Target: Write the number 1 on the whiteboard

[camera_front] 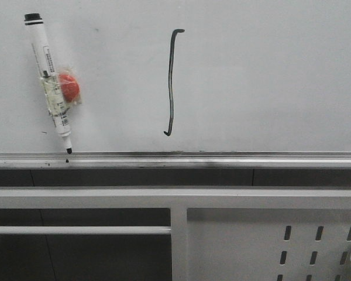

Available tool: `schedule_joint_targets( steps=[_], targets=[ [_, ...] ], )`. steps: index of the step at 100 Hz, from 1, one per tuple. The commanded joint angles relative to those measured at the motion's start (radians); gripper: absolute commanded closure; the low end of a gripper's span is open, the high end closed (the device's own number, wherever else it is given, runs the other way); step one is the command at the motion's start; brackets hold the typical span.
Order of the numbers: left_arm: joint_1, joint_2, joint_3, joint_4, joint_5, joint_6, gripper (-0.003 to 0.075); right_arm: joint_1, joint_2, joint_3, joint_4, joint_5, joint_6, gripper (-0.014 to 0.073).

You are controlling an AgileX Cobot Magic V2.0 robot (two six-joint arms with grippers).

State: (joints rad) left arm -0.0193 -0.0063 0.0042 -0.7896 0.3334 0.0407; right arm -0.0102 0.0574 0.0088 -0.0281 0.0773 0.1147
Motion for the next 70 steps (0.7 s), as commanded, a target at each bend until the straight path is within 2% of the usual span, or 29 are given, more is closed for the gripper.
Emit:
schedule_joint_targets(
  steps=[1, 28, 57, 70],
  targets=[
    [0.0, -0.021, 0.035, -0.022, -0.054, -0.004, 0.074, -0.018, -0.005, 0.012, 0.002, -0.022, -0.022, 0.0643],
    [0.0, -0.021, 0.035, -0.022, -0.054, -0.004, 0.074, -0.094, -0.088, 0.012, 0.004, 0.226, -0.036, 0.0643],
    [0.0, -0.021, 0.035, -0.022, -0.054, -0.004, 0.074, -0.096, -0.088, 0.012, 0.004, 0.225, -0.052, 0.0643],
    [0.0, -0.021, 0.035, -0.022, -0.054, -0.004, 0.074, -0.096, -0.088, 0.012, -0.038, 0.226, -0.052, 0.0643]
  ],
)
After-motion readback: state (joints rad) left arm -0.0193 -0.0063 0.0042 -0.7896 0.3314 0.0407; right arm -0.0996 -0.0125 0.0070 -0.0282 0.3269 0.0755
